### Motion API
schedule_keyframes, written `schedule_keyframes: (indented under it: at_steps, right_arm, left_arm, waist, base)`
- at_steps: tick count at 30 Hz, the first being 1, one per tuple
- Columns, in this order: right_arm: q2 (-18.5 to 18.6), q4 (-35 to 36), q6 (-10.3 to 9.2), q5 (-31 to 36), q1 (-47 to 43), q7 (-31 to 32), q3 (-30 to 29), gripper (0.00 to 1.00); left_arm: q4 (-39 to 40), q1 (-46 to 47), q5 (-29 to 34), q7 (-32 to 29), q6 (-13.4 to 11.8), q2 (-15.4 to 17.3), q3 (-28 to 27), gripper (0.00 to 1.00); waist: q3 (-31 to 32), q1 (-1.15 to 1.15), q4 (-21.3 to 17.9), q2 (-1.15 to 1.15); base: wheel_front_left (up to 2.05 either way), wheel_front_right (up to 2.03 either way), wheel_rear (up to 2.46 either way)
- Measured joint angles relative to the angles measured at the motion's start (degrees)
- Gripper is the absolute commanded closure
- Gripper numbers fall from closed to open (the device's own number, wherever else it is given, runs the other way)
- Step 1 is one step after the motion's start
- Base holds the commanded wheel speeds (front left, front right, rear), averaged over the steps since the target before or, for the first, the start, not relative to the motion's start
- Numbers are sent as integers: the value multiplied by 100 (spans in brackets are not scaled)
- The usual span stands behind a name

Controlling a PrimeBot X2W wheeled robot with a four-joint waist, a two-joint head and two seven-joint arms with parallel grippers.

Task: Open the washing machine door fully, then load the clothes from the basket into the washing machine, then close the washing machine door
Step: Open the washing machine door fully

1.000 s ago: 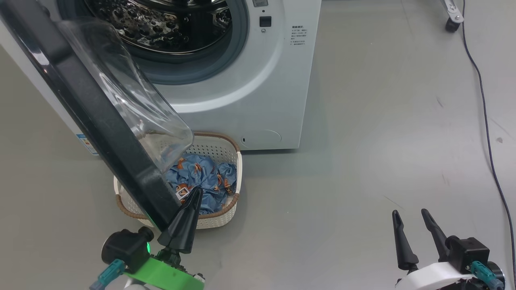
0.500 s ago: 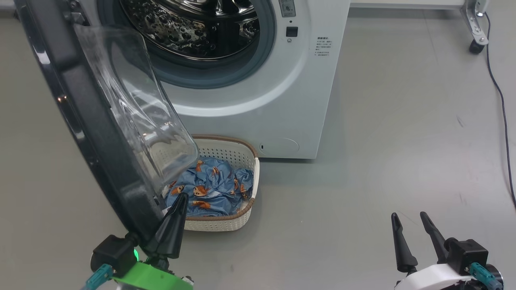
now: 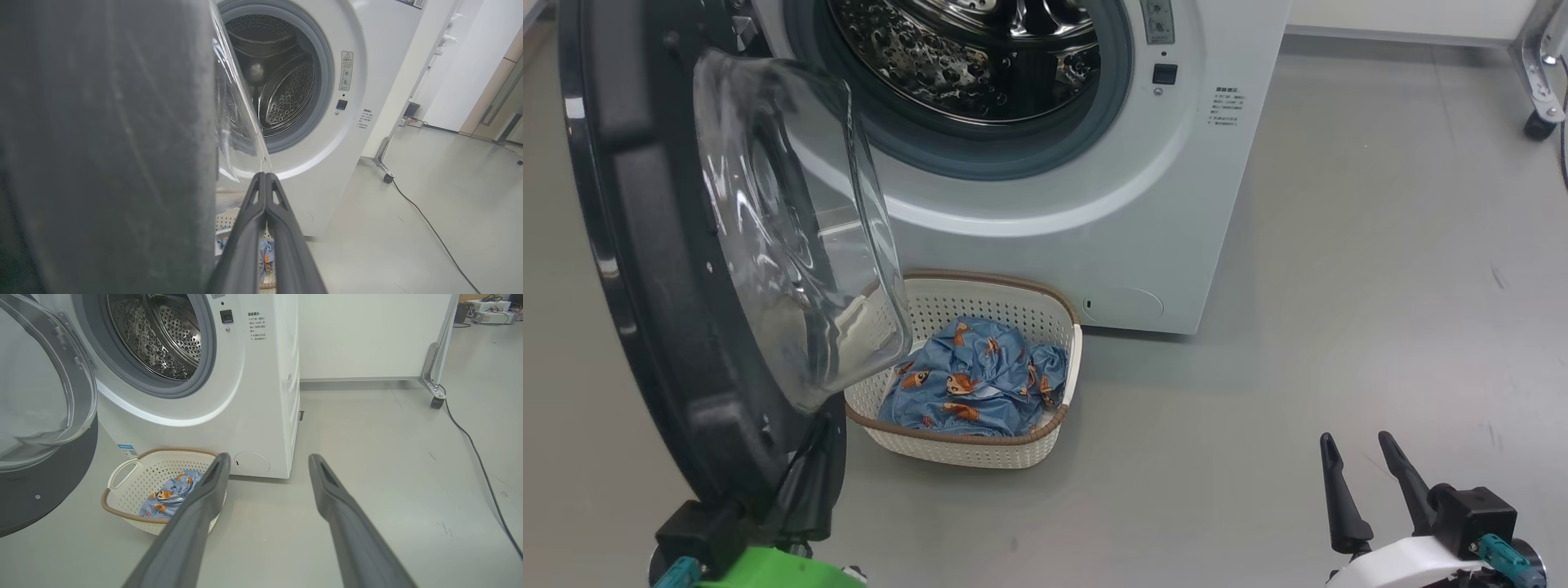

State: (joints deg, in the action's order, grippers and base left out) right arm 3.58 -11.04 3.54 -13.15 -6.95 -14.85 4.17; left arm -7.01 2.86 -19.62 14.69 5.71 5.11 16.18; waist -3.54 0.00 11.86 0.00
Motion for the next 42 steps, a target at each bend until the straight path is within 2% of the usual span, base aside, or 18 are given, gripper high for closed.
schedule_keyframes:
  at_steps: [15, 19, 27, 33, 42]
  right_arm:
    - [-20, -62, 75, 55, -15, 0, 58, 0]
    - [-24, -63, 104, 83, -15, 0, 113, 0]
    - [-27, -54, 119, 167, -1, 0, 127, 0]
    - [-27, -49, 121, 209, 25, 0, 126, 0]
    - [-24, -25, 121, 259, 144, 0, 88, 0]
  left_arm:
    - [-131, -221, -26, -4, -469, 96, -1141, 100]
    - [-148, -232, -266, -4, -560, 115, -1541, 100]
    - [-216, -209, -369, -4, -599, 258, -2012, 100]
    - [-330, -110, -520, -4, -743, 406, -2376, 100]
    - [-662, 218, -709, -4, -747, 610, -2859, 100]
  waist:
    - [119, 0, 179, 0]
    - [88, 0, 145, 0]
    - [-50, 0, 41, 0]
    - [-194, 0, -35, 0]
    - [-413, 0, -107, 0]
  base:
    - [0, 0, 0]
    - [0, 0, 0]
    - [0, 0, 0]
    - [0, 0, 0]
    - [0, 0, 0]
